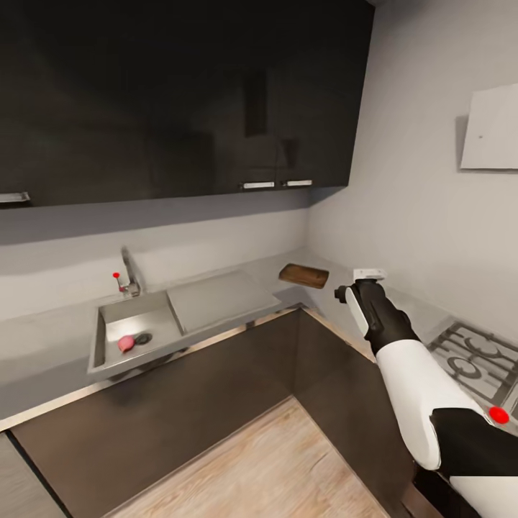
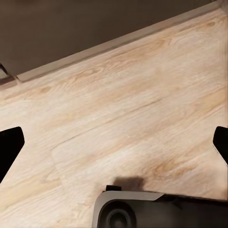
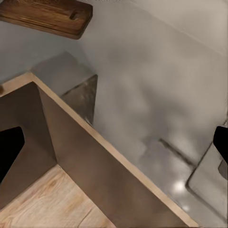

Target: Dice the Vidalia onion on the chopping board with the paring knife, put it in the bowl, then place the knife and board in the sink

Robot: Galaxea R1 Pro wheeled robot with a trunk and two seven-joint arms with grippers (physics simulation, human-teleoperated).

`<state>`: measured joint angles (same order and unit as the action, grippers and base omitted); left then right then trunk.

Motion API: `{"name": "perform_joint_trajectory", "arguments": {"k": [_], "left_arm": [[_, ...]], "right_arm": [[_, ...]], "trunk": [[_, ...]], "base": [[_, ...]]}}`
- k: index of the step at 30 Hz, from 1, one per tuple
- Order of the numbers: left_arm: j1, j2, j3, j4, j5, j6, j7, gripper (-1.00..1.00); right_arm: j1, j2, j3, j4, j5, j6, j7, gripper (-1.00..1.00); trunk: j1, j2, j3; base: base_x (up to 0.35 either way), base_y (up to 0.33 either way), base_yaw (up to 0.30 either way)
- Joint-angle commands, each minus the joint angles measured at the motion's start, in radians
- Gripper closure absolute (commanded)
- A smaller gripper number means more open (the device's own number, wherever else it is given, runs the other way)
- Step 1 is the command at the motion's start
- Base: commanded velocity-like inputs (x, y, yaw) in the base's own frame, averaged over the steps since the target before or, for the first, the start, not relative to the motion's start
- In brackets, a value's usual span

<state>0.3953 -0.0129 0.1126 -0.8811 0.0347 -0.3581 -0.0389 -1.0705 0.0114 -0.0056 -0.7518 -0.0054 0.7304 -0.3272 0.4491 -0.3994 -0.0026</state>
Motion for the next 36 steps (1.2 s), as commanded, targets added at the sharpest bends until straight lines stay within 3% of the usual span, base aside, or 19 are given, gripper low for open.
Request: {"name": "perform_joint_trajectory", "arguments": {"k": [1, 11, 27, 36], "left_arm": [[0.001, -0.001, 0.002, -0.001, 0.004, -0.001, -0.004, -1.00], [0.001, -0.001, 0.002, -0.001, 0.004, -0.001, -0.004, -1.00], [0.001, -0.001, 0.002, 0.001, 0.004, -0.002, -0.004, -1.00], [0.001, -0.001, 0.002, 0.013, 0.002, -0.002, -0.004, -1.00]], "right_arm": [[0.000, 0.000, -0.001, 0.002, -0.001, 0.002, -0.002, -1.00], [0.000, 0.001, -0.001, 0.012, -0.001, -0.008, 0.002, -1.00], [0.000, 0.004, 0.001, 0.014, -0.004, -0.008, 0.017, -1.00], [0.000, 0.004, 0.001, 0.014, -0.004, -0.008, 0.046, -1.00]], "trunk": [[0.001, -0.001, 0.000], [0.001, -0.001, 0.000], [0.001, -0.001, 0.000], [0.001, -0.001, 0.000]], "base": [[0.304, -0.169, 0.000], [0.304, -0.136, 0.000], [0.306, -0.010, 0.000], [0.071, 0.000, 0.000]]}}
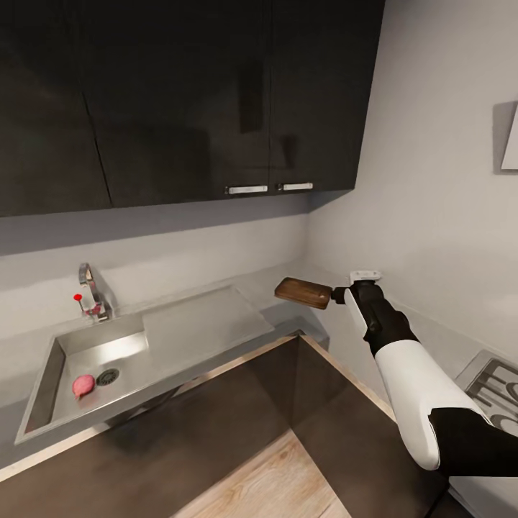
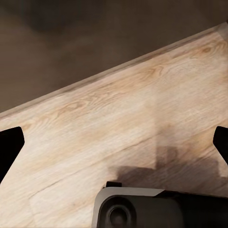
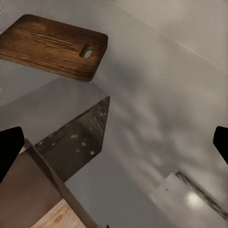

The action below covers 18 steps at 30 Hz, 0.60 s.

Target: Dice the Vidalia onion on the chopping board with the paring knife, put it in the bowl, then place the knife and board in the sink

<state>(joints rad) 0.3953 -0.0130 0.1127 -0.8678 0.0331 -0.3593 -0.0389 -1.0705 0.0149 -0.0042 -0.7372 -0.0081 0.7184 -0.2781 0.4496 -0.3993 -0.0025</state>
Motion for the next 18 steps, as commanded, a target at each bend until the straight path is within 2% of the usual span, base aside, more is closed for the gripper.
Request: {"name": "perform_joint_trajectory", "arguments": {"k": [1, 18], "left_arm": [[0.000, -0.001, 0.002, -0.001, 0.003, -0.001, -0.004, -1.00], [0.000, -0.001, 0.002, 0.000, 0.002, -0.002, -0.004, -1.00]], "right_arm": [[0.000, 0.000, 0.000, -0.001, -0.001, 0.004, -0.003, -1.00], [0.000, -0.001, 0.001, -0.001, 0.000, 0.004, -0.004, -1.00]], "trunk": [[0.000, -0.001, 0.000], [0.000, -0.001, 0.000]], "base": [[0.005, 0.000, 0.000], [0.007, 0.000, 0.000]]}}
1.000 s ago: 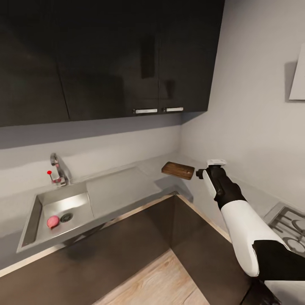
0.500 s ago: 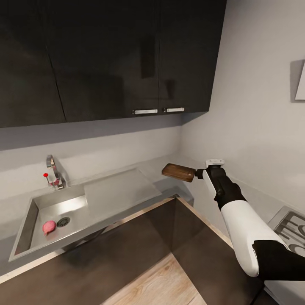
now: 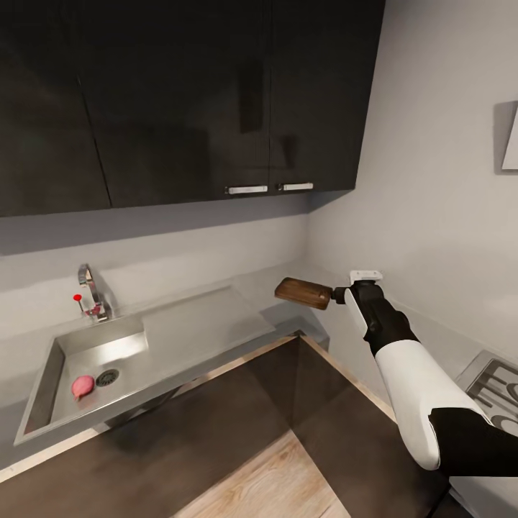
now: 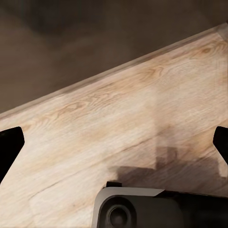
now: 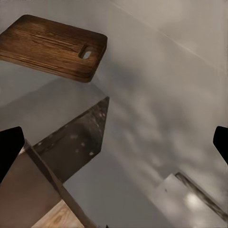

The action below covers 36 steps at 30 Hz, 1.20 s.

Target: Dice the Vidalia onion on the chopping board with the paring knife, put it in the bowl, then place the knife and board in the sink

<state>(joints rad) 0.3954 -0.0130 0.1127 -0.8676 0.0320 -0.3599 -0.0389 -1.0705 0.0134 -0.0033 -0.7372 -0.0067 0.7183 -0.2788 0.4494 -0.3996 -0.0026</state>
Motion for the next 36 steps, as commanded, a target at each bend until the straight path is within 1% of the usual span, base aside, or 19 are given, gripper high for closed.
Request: {"name": "perform_joint_trajectory", "arguments": {"k": [1, 26, 30, 36], "left_arm": [[0.000, -0.001, 0.002, -0.001, 0.003, -0.001, -0.004, -1.00], [0.000, -0.001, 0.002, 0.001, 0.005, -0.001, -0.004, -1.00], [0.000, -0.001, 0.002, 0.001, 0.005, -0.001, -0.004, -1.00], [0.000, -0.001, 0.002, 0.001, 0.005, -0.001, -0.004, -1.00]], "right_arm": [[0.000, 0.000, -0.001, -0.001, -0.001, 0.004, -0.003, -1.00], [0.000, 0.000, -0.001, -0.001, 0.000, 0.004, -0.003, -1.00], [0.000, 0.000, -0.001, -0.001, 0.001, 0.004, -0.003, -1.00], [0.000, 0.000, -0.001, 0.000, 0.001, 0.004, -0.003, -1.00]], "trunk": [[0.001, 0.000, 0.000], [0.001, 0.000, 0.000], [0.001, 0.000, 0.000], [0.001, 0.000, 0.000]], "base": [[0.132, 0.000, 0.000], [0.298, 0.000, 0.000], [0.171, 0.000, 0.000], [0.041, 0.000, 0.000]]}}
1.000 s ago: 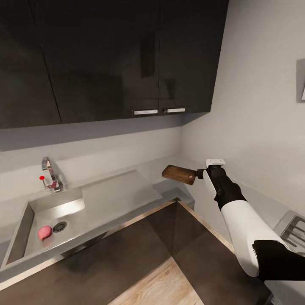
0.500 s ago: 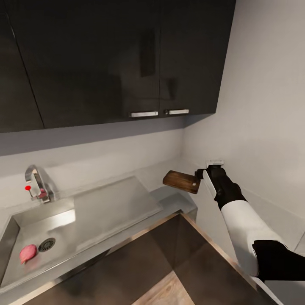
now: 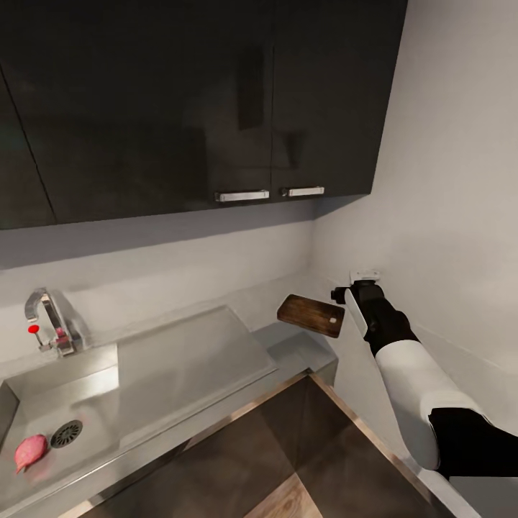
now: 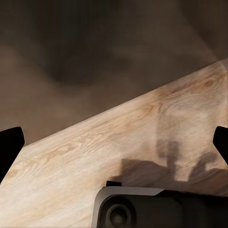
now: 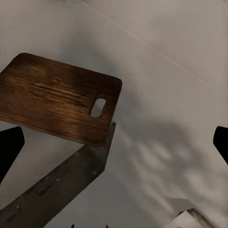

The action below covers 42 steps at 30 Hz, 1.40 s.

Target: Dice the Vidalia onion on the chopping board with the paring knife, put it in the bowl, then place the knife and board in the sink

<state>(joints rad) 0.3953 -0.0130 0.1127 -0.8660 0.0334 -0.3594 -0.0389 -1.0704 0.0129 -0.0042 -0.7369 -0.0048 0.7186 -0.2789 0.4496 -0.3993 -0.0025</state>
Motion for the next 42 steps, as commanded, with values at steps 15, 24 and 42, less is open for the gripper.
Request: {"name": "perform_joint_trajectory", "arguments": {"k": [15, 24, 42], "left_arm": [[0.000, -0.001, 0.002, 0.010, 0.002, -0.001, -0.004, -1.00], [0.000, -0.001, 0.002, 0.009, 0.002, -0.001, -0.004, -1.00], [0.000, -0.001, 0.001, 0.010, 0.002, -0.001, -0.004, -1.00]], "right_arm": [[-0.158, -0.023, -0.007, 0.176, 0.003, 0.105, -0.011, -1.00], [-0.351, -0.054, -0.007, 0.375, 0.001, 0.113, -0.011, -1.00], [-0.370, -0.051, -0.120, 0.494, -0.016, 0.108, -0.007, -1.00]], "trunk": [[0.000, -0.001, 0.000], [0.000, -0.001, 0.000], [0.000, -0.001, 0.000]], "base": [[0.002, 0.000, 0.000], [0.000, 0.000, 0.000], [0.013, -0.015, 0.000]]}}
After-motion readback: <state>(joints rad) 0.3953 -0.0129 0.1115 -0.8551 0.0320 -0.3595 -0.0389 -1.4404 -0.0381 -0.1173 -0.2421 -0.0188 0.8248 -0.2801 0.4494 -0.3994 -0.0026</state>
